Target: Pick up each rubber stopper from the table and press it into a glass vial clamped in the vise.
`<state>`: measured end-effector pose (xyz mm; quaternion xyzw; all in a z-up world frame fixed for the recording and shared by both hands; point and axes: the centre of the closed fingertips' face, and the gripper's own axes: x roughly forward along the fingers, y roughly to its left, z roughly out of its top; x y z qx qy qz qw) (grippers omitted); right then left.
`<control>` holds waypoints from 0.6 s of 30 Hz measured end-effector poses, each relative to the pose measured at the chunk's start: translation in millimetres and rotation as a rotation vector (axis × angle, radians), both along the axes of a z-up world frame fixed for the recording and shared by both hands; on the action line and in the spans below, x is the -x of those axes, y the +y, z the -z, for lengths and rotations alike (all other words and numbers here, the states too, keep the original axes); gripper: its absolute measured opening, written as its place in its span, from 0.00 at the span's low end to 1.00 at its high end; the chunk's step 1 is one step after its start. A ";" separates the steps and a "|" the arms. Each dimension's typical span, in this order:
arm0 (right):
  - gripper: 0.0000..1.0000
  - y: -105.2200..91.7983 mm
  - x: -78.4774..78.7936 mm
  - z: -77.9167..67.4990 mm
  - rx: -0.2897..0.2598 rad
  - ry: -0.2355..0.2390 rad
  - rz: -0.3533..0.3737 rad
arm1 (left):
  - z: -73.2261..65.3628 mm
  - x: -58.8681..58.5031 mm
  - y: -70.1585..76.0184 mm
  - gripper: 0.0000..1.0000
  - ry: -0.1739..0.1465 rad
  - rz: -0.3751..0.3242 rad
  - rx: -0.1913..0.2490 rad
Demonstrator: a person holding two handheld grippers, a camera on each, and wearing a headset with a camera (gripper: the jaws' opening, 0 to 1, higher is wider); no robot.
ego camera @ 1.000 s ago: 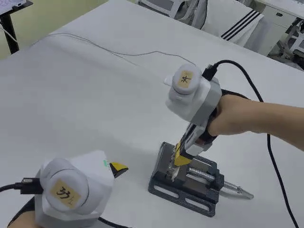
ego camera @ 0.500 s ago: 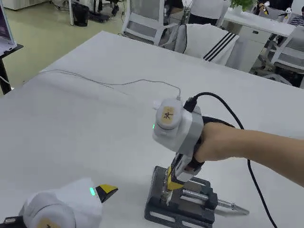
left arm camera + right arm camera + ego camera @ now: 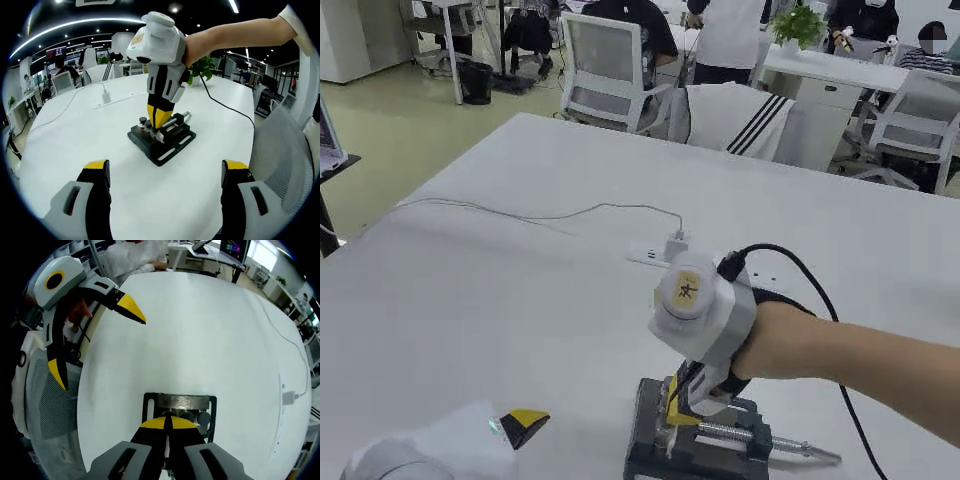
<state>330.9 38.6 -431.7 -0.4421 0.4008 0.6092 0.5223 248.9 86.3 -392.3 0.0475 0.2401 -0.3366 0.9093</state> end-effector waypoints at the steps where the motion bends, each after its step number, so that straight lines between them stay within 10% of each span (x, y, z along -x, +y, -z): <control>1: 0.00 0.0 -0.1 0.0 -0.011 -0.003 0.007 | -1.1 0.4 0.0 0.91 -0.002 -0.004 0.004; 9: 0.03 -1.4 -7.2 -1.8 -0.111 -0.061 0.121 | -3.2 6.7 -1.0 0.91 -0.008 -0.007 -0.009; 18: 0.65 -17.3 -1.5 -11.0 -0.248 -0.052 0.261 | -6.4 10.1 -1.5 0.91 -0.012 -0.019 -0.006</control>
